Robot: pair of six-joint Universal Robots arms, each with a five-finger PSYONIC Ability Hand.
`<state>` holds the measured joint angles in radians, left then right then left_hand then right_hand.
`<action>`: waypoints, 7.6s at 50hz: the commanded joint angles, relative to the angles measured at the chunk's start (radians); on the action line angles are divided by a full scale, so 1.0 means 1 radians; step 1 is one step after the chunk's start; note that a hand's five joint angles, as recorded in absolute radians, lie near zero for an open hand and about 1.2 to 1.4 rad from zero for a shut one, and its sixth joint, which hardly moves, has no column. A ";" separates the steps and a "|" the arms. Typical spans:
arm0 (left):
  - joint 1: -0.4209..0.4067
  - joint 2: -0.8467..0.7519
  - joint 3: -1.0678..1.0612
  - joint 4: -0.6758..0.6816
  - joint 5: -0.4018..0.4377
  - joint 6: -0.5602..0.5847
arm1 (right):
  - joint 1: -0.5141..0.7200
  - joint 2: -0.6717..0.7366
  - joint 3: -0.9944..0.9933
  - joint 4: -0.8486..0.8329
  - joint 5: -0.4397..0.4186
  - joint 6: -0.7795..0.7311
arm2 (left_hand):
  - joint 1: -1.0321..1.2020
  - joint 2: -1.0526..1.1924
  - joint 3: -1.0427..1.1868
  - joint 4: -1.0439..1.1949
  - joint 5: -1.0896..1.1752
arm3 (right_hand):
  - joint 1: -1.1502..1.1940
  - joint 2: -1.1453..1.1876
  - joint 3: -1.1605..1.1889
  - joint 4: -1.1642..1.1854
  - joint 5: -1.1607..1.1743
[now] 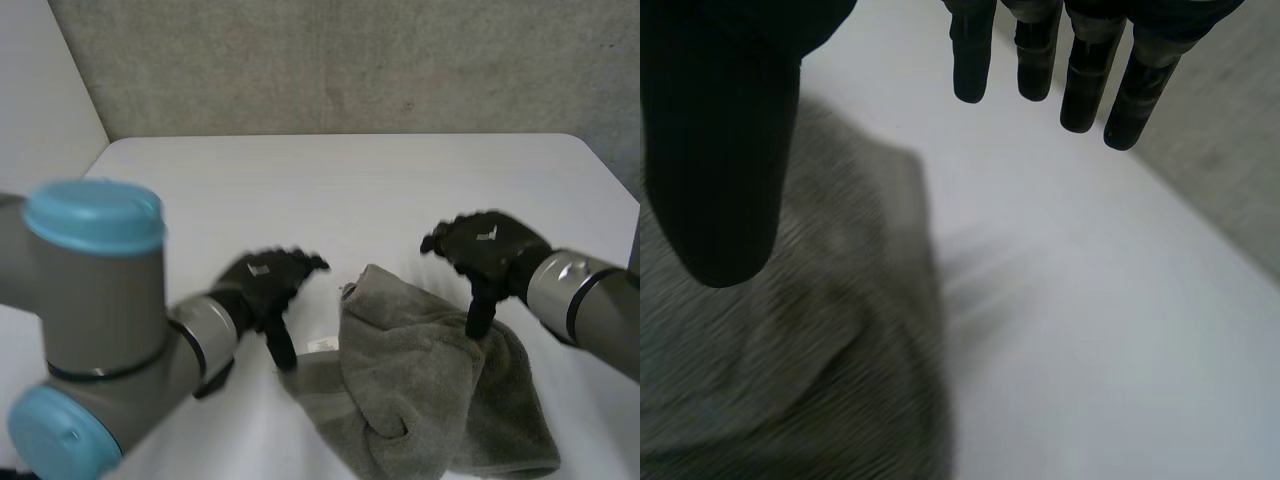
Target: Fold the towel.
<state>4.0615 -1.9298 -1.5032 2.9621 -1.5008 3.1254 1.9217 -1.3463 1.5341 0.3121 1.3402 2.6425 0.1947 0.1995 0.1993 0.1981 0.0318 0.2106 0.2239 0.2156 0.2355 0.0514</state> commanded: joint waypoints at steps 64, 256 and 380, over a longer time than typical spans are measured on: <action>0.070 -0.043 0.275 0.259 -0.217 -0.197 | 0.043 -0.120 0.078 -0.904 -0.078 0.315 | 1.202 1.197 1.197 1.198 1.190 | 1.186 1.172 1.181 1.161 1.170; 0.011 0.640 -0.278 0.397 0.017 0.432 | 0.183 0.708 -0.606 0.036 -0.483 0.372 | 1.202 1.197 1.197 1.198 1.190 | 0.200 0.187 0.195 0.175 0.185; 0.416 0.305 -0.483 0.181 0.053 -0.103 | 0.152 0.309 -0.210 -0.254 -0.093 0.065 | 0.260 0.255 0.255 0.256 0.248 | 0.053 0.040 0.049 0.029 0.038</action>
<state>4.4788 -1.5953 -1.9617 3.1414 -1.4482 3.0152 2.0657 -1.0558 1.3057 0.0569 1.2443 2.7329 0.3874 0.3896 0.3900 0.3905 0.2160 0.2542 0.3033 0.2648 0.2797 0.0905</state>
